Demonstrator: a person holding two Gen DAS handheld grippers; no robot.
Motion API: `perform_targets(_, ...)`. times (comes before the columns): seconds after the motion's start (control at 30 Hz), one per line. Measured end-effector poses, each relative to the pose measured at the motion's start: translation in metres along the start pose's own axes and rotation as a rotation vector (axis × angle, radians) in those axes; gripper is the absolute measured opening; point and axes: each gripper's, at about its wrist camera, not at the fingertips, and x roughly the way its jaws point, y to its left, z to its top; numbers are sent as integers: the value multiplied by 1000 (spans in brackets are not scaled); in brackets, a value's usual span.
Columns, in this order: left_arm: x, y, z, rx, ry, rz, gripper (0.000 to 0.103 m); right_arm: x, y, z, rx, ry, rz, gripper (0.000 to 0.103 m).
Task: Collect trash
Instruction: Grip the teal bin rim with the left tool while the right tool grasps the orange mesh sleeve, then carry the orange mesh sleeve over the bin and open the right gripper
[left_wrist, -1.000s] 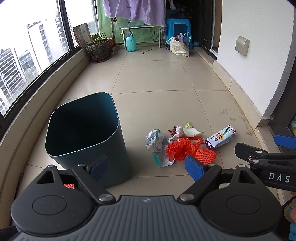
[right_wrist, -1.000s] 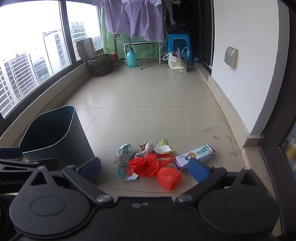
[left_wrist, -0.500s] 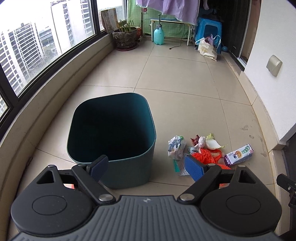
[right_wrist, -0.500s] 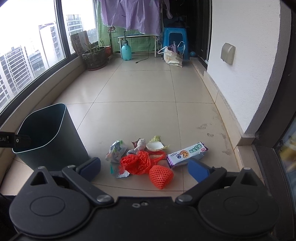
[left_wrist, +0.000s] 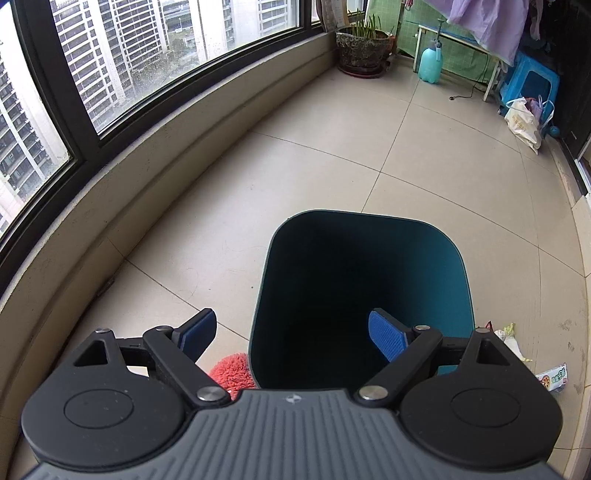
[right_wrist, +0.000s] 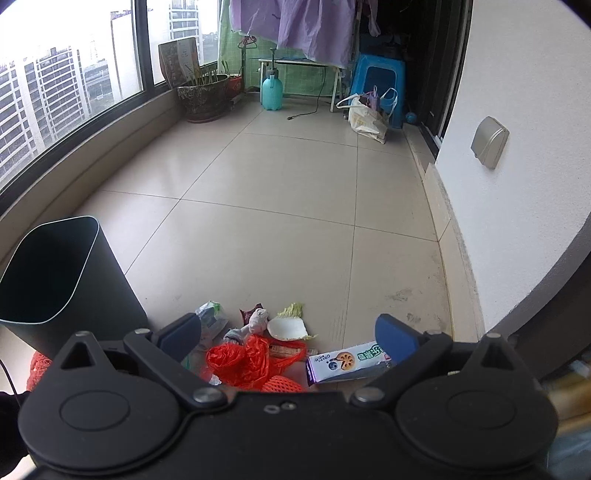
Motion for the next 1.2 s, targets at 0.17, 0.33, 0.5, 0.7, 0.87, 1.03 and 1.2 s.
perform_targets(0.17, 42, 6, 1, 9, 71, 67, 89, 62, 2, -9, -9, 124, -6, 101)
perform_targets(0.33, 61, 14, -2, 5, 105, 69, 80, 132, 8, -29, -78, 266, 1, 98)
perform_targets(0.5, 78, 11, -7, 22, 150, 68, 67, 196, 11, -65, -188, 428, -4, 88)
perform_targets(0.7, 97, 16, -8, 8, 200, 74, 49, 242, 13, -98, -287, 536, 5, 87)
perform_targets(0.87, 116, 22, -9, -17, 251, 94, 27, 273, 9, -114, -303, 566, 25, 85)
perform_targets(1.03, 119, 17, -12, 6, 238, 126, 19, 290, 11, -124, -301, 571, 29, 72)
perform_targets(1.2, 119, 12, -15, 7, 240, 140, 19, 297, 8, -128, -255, 573, 30, 41)
